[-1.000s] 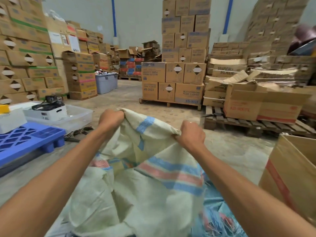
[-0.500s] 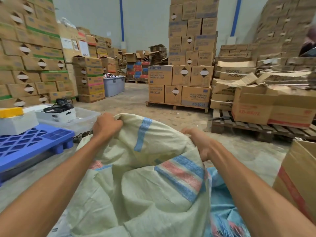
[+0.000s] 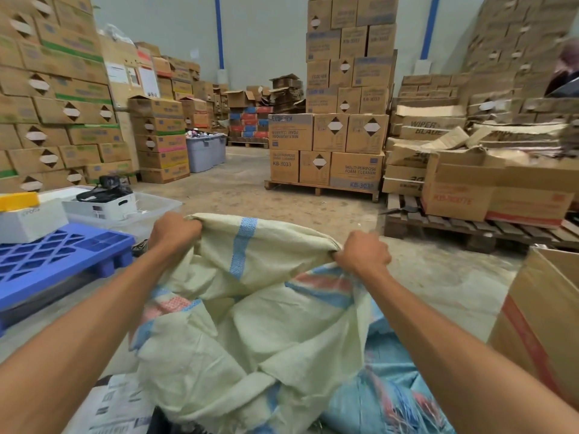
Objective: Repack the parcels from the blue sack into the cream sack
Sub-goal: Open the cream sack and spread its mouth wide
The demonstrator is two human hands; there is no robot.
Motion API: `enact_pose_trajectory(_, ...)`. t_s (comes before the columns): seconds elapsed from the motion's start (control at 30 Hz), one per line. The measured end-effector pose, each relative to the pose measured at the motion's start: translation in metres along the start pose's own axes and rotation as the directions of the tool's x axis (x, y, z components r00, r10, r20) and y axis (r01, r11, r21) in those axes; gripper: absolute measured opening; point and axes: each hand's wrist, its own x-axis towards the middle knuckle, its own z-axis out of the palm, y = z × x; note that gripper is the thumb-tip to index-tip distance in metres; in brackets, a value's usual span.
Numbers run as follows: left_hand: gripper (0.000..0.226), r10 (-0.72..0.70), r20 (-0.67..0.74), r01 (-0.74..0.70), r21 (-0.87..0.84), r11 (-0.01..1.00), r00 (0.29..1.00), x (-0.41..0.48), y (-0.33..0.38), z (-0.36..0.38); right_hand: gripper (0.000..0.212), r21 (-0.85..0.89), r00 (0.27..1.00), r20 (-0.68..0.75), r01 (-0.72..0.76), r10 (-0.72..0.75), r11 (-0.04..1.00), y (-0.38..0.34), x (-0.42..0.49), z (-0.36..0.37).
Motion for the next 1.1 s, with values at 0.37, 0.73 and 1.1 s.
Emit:
enact_pose_trajectory(0.37,0.016,-0.042,-0.071,0.039,-0.041,0.998,0.997,-0.009,0.012,0.016,0.027,0.727,0.635,0.677,-0.654,-0.372,0.207,0.027,-0.012,-0.024)
enact_pose_trajectory(0.73,0.1,0.916,0.294,-0.957,0.174,0.231,0.274,-0.085,0.021,0.066,0.041,0.737,0.565,0.674,-0.565,-0.476,0.372,0.029,-0.019,-0.025)
enact_pose_trajectory(1.1,0.016,0.392,-0.074,-0.375,0.18,0.91,0.917,-0.055,0.045,0.057,0.071,0.283,0.919,0.362,0.052,-0.157,0.958,0.027,0.003,0.001)
